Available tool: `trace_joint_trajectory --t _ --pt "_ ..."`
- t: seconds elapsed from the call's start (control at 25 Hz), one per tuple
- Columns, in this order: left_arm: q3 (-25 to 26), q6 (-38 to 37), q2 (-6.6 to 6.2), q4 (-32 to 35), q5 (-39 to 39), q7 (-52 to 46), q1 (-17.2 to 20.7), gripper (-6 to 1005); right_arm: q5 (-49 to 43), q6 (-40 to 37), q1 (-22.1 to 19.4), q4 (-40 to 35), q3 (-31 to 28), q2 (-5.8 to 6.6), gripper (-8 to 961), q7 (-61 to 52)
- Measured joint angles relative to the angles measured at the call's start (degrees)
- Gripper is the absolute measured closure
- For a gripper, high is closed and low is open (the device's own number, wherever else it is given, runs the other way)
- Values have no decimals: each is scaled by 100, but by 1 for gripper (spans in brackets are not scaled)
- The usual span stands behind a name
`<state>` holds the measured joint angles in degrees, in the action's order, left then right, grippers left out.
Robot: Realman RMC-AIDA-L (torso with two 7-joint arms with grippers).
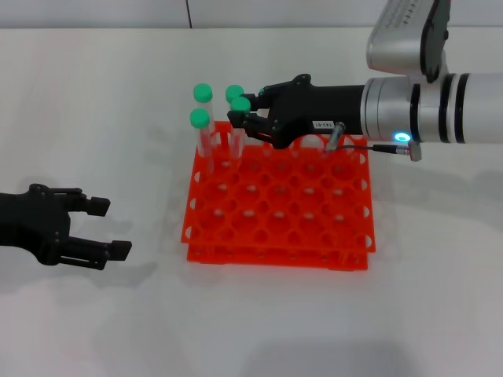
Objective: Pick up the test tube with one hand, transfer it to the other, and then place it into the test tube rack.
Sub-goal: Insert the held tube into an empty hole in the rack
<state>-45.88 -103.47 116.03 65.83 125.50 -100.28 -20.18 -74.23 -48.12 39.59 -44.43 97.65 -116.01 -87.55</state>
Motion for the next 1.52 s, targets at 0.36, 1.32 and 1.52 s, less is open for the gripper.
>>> trace_joint_trajectory --t 0.36,1.32,1.52 --pt "0 28 -2 -1 0 9 -4 105 -11 -11 56 6 0 0 648 -11" --pt "0 35 -10 -9 0 9 -3 105 -11 -5 52 14 0 0 631 18" --pt "0 44 -10 -9 0 9 -3 105 -10 -5 53 13 -4 3 628 25"
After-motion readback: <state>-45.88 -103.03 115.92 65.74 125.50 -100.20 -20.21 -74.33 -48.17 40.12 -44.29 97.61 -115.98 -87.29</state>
